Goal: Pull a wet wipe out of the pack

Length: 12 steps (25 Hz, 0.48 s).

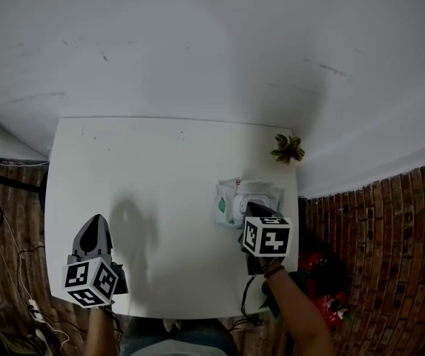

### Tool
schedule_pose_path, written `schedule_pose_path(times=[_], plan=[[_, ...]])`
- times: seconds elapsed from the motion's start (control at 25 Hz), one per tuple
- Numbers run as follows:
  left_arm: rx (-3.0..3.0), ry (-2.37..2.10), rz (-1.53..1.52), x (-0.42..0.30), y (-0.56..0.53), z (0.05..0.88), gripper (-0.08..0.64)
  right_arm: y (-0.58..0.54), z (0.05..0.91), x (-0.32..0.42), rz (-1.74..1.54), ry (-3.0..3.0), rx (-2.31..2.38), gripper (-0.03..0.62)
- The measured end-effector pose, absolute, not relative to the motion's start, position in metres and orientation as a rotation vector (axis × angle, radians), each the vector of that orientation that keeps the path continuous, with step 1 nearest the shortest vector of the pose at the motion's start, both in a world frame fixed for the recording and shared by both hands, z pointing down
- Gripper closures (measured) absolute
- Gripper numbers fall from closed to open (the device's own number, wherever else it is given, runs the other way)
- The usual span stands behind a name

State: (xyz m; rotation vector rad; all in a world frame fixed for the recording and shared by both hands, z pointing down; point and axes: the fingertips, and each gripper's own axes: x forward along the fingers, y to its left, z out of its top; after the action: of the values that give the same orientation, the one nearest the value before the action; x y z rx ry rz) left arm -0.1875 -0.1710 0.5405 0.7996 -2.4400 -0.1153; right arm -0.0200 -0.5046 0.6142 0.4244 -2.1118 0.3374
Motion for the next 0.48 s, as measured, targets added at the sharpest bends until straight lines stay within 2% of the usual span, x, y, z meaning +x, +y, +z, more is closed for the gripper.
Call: schedule_pose_path(times=[0.48], plan=[[0.819, -2.456, -0.126, -0.183, -0.171, 0.528, 0.558, -0.501, 0.594, -0.015, 0.334, -2.139, 0.424, 0.588]])
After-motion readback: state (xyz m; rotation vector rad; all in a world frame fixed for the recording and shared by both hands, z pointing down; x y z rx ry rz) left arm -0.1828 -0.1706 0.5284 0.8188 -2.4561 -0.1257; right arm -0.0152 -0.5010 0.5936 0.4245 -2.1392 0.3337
